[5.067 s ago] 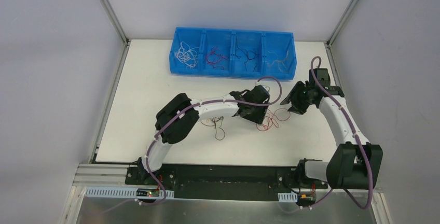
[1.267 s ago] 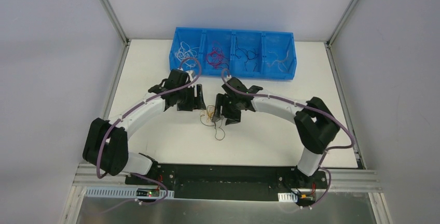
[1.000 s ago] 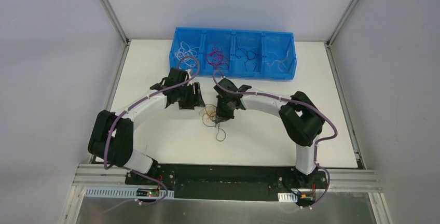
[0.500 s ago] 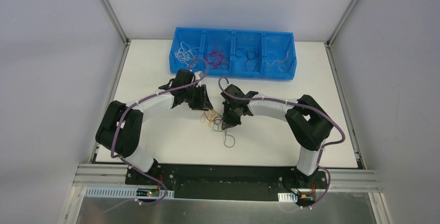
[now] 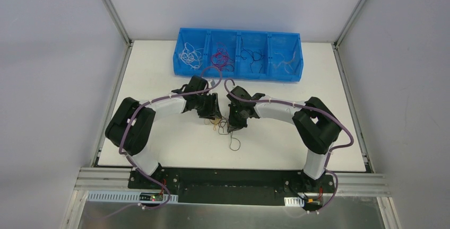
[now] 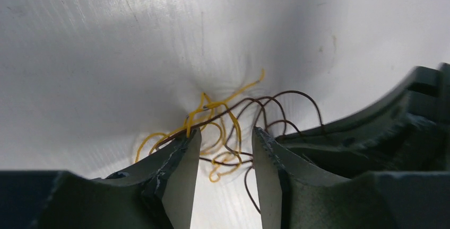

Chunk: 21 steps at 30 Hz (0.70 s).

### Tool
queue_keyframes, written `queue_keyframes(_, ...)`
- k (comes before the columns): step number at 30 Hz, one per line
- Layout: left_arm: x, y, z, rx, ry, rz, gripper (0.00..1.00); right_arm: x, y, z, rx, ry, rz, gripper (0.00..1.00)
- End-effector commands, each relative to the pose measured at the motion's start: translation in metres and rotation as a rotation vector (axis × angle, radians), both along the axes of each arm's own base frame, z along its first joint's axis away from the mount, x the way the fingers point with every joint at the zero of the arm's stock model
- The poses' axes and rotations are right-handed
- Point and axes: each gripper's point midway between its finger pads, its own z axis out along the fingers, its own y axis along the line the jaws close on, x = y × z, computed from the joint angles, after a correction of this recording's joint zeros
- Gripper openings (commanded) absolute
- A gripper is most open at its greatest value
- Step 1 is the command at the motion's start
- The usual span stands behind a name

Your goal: Untangle the cables

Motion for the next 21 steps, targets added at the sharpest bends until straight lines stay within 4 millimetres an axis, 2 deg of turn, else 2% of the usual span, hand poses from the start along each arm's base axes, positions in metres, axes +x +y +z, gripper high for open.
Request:
queue_keyframes(1,0.003,0.002,-0.020,0.079,0.008,0.001,0.41,-0.001,-0.006,0.015,0.006,-0.022,0.003,0.00)
queue_keyframes(4,0.004,0.004,-0.028,0.104,0.019,0.015,0.34,-0.002,-0.010,0.015,0.001,-0.024,-0.002,0.00)
queue_keyframes(6,0.003,0.005,-0.028,0.108,0.020,0.021,0.26,-0.002,-0.015,0.016,-0.004,-0.030,-0.009,0.00)
queue_keyframes(9,0.002,0.003,-0.008,0.075,-0.005,0.021,0.03,-0.002,-0.030,0.016,-0.036,-0.036,-0.032,0.00)
queue_keyframes(11,0.002,-0.001,0.020,0.025,-0.046,0.014,0.00,0.000,-0.048,0.014,-0.080,-0.040,-0.067,0.00)
queue_keyframes(15,0.002,-0.003,0.106,-0.077,-0.184,0.019,0.00,0.003,-0.101,0.011,-0.210,-0.064,-0.170,0.00)
queue_keyframes(18,0.006,0.010,0.168,-0.140,-0.281,0.066,0.00,0.004,-0.136,0.016,-0.268,-0.090,-0.245,0.00)
queue_keyframes(21,0.012,0.031,0.211,-0.161,-0.348,0.128,0.00,0.006,-0.159,0.022,-0.268,-0.097,-0.317,0.00)
